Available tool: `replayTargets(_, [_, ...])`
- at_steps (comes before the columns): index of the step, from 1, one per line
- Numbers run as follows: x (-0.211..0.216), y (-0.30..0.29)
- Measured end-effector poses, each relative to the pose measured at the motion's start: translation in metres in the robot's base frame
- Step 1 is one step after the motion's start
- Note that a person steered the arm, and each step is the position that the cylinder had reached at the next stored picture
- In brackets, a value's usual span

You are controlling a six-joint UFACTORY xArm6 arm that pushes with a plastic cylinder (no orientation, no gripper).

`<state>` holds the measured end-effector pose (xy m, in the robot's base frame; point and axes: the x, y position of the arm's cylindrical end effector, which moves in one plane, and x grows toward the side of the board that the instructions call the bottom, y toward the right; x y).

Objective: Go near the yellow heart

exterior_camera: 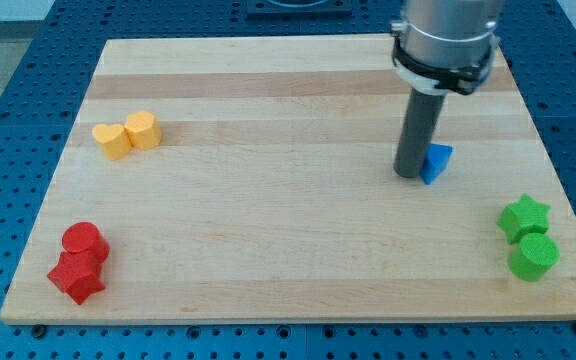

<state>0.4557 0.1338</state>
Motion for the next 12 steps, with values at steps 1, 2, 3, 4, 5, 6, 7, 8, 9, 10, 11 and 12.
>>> replayTargets(1, [-0.008,0.041])
replayTargets(2, [-0.018,0.080])
replayTargets(3, [-0.018,0.082])
replayTargets(4, [-0.017,0.080])
replayTargets(5, [-0.017,0.022])
replayTargets(6, [-0.017,-0.055])
replayTargets(7, [-0.017,-0.124])
replayTargets(8, [-0.017,-0.191])
replayTargets(9, [-0.017,-0.258])
replayTargets(10, [-0.017,-0.324])
replayTargets(11, [-0.017,-0.381])
replayTargets(12, [-0.013,-0.411])
